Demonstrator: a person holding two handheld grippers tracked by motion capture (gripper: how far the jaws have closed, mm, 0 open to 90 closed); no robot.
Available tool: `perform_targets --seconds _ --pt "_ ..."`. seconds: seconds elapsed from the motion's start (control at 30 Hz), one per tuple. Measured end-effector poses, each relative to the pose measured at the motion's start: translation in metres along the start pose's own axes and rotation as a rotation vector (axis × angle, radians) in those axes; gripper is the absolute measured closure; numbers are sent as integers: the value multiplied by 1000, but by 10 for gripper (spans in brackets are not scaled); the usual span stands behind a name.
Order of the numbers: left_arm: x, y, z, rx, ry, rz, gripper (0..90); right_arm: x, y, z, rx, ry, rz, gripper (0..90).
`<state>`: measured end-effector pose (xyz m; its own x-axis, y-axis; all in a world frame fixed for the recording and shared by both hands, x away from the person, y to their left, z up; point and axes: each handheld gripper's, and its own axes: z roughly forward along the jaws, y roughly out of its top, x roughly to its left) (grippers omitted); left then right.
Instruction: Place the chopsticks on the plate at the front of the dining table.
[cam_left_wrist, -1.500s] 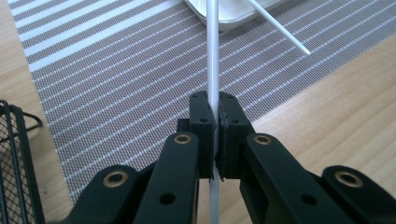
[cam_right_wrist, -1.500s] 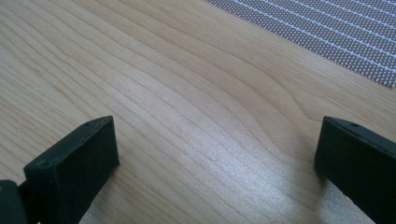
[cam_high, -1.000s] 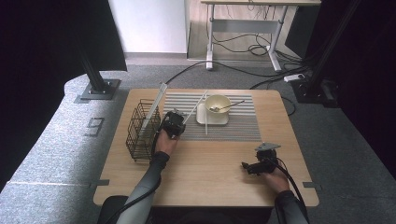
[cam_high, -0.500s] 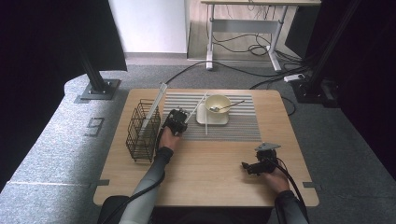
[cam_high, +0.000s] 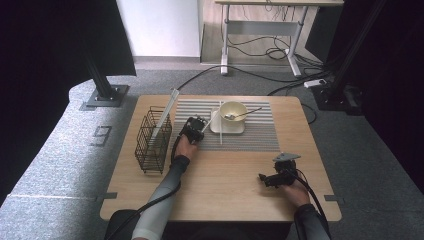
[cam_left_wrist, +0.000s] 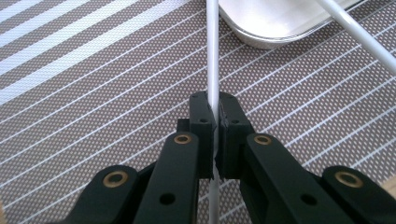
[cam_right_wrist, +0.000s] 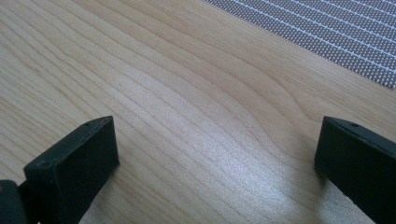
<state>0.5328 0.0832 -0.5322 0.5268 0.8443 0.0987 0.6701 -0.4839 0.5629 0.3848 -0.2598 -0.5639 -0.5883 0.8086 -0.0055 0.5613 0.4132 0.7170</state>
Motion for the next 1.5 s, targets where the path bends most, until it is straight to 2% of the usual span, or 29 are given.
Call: perform_targets --seconds 0.33,0.57,0.77,0.9,1.13,1.5 --pt "-6 6 5 1 -12 4 857 0 0 0 -3 0 -1 0" --pt "-11 7 6 -4 -8 16 846 0 0 1 -4 1 -1 0" --pt "-15 7 6 -13 -22 31 830 0 0 1 -3 1 -2 0" --pt "-17 6 6 -21 -40 41 814 0 0 1 -3 1 -2 0" --pt "-21 7 6 -35 -84 32 786 0 0 1 -3 1 -2 0" --pt "-27 11 4 -64 -128 13 650 0 0 1 -3 1 -2 0"
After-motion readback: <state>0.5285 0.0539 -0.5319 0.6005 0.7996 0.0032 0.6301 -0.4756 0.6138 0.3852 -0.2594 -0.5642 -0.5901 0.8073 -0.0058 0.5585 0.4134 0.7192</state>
